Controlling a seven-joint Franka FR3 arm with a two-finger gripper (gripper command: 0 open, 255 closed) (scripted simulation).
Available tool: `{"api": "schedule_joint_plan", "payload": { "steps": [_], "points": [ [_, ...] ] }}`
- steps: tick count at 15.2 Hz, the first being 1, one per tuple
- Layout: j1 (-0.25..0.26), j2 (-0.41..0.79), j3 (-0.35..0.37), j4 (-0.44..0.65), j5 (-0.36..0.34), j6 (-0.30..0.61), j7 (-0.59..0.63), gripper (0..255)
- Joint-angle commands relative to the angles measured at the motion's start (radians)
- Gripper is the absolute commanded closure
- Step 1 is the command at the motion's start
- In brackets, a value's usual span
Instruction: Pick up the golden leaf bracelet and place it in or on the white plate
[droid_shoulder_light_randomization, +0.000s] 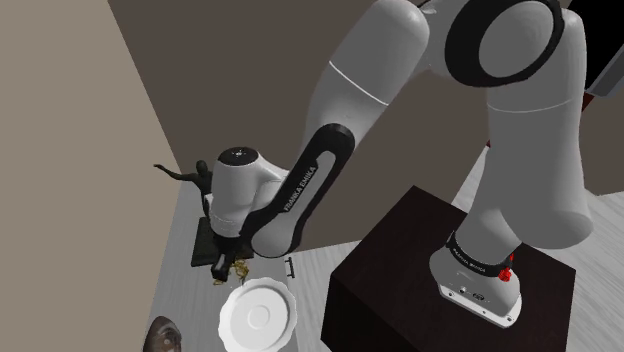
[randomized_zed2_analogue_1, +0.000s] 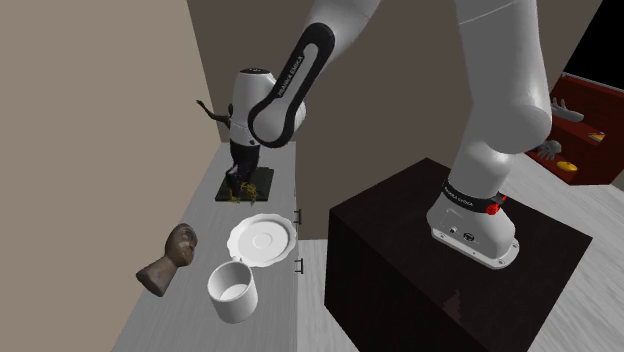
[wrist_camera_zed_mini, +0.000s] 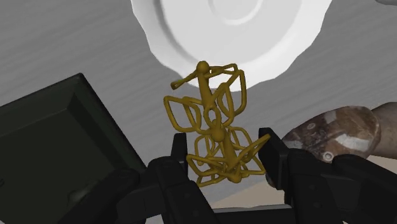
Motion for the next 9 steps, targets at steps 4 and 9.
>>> {"api": "schedule_joint_plan", "payload": {
  "steps": [4, 9],
  "points": [
    [0.053, -0.119, 0.021, -0.178, 0.014, 0.071, 0.075, 255],
    [0.104, -0.127, 0.009, -0.246, 0.0, 0.136, 0.129, 255]
  ]
}}
